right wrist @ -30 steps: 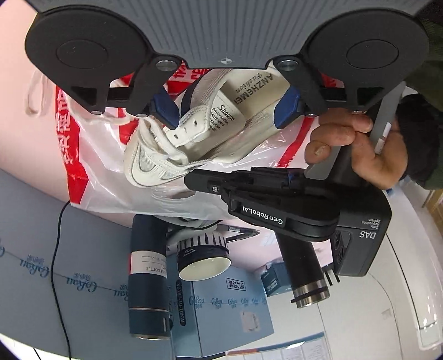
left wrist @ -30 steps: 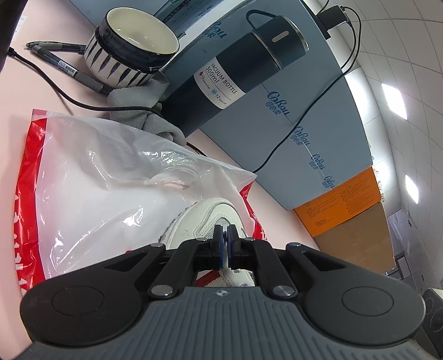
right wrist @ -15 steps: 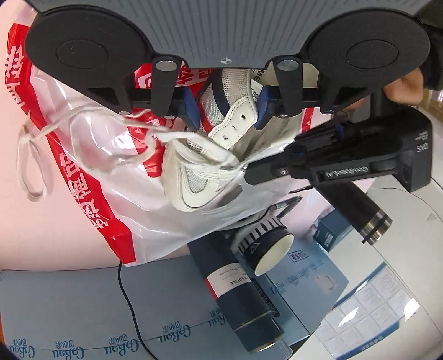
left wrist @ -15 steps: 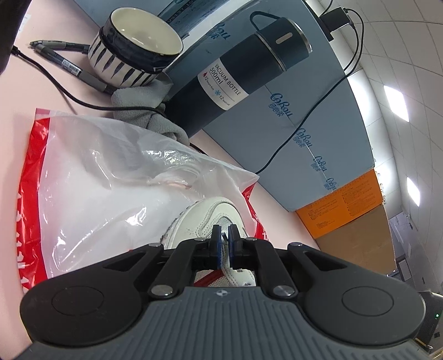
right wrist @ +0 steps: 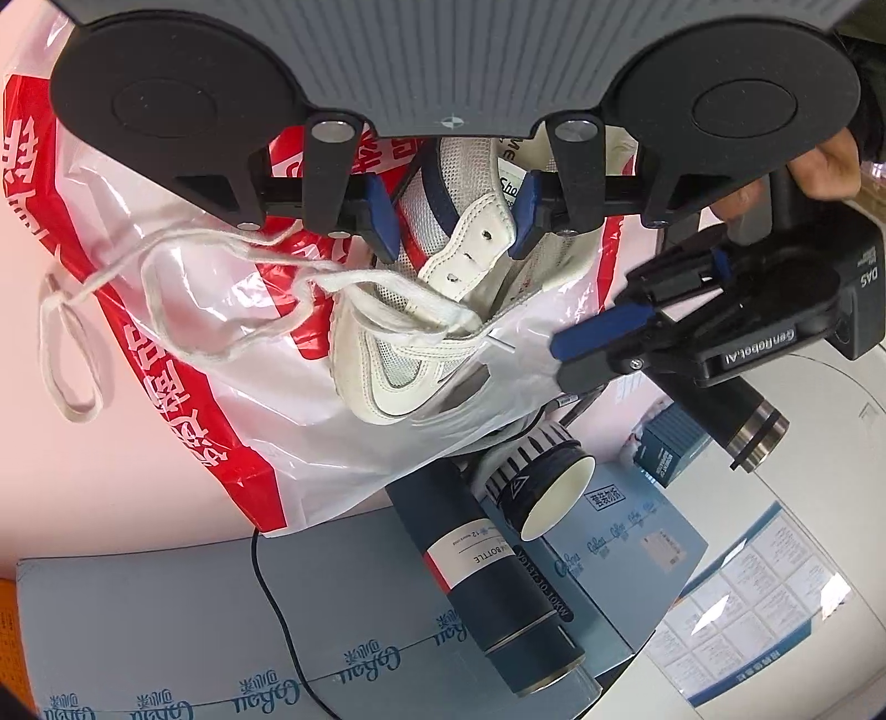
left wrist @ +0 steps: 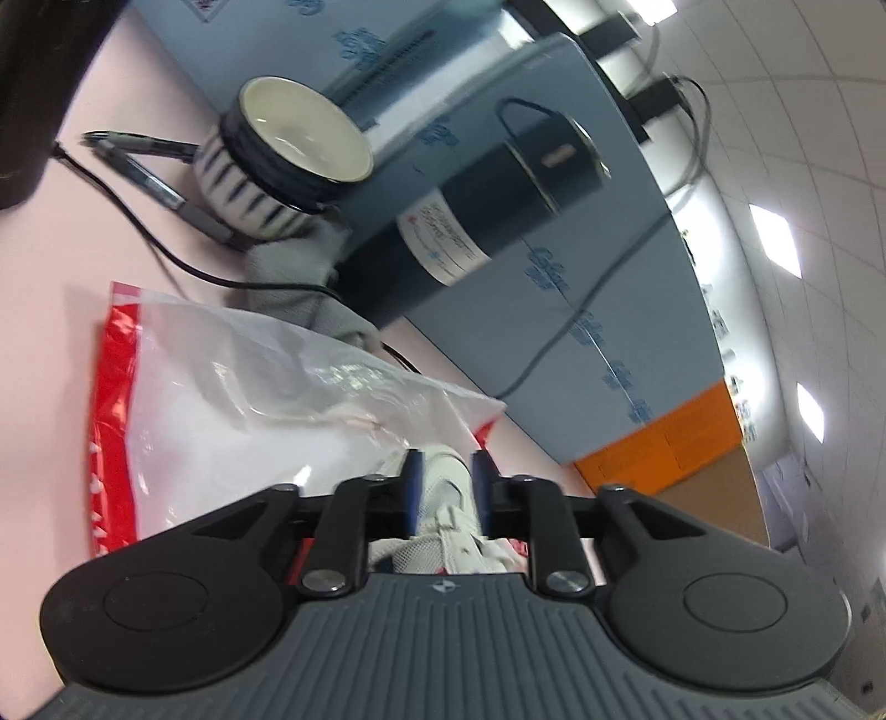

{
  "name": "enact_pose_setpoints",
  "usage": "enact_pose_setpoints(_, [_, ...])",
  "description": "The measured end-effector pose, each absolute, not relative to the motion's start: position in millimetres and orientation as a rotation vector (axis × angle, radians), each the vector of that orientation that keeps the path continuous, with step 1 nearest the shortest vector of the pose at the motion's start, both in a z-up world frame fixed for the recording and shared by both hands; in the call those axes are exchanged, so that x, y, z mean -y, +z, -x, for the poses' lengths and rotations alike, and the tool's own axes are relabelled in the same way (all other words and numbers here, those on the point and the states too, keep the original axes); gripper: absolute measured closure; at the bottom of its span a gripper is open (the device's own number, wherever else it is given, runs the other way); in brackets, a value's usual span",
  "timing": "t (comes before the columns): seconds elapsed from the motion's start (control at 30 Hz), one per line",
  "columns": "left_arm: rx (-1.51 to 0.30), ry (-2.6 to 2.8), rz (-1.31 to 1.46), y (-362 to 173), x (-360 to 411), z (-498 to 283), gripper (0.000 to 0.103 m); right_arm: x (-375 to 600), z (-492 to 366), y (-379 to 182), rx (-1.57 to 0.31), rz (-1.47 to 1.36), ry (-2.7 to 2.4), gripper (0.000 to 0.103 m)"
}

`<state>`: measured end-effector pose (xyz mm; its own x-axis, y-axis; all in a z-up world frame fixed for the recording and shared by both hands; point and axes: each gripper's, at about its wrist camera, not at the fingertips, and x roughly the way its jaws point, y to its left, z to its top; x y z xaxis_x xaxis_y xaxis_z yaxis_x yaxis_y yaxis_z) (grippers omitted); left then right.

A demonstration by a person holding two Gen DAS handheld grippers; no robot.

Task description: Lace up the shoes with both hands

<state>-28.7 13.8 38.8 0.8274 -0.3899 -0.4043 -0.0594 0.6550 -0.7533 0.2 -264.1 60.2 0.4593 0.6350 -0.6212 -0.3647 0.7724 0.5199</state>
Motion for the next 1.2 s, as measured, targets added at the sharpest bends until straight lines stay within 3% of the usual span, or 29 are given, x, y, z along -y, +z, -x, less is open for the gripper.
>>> enact_pose_setpoints(0.2, [-0.629,-0.223,0.737,34,16,17,0.078,267,0,59,-0.904,-0.347,0.631,0.062])
enact_pose_setpoints(0.33, [-0.618,-0.185,0.664,36,21,16,0.101,268,0,58,-0.904,-0.356,0.629,0.062])
enact_pose_setpoints(0.77, [-0.561,-0.128,0.719,43,-2,21,0.101,268,0,56,-0.913,-0.357,0.617,0.061])
enact_pose_setpoints(0.87, [-0.525,-0.081,0.735,48,-16,22,0.101,270,0,53,-0.931,-0.367,0.602,0.049])
enact_pose_setpoints(1.2, [-0.430,0.043,0.737,70,-62,35,0.101,277,-1,38,-1.002,-0.410,0.539,0.053])
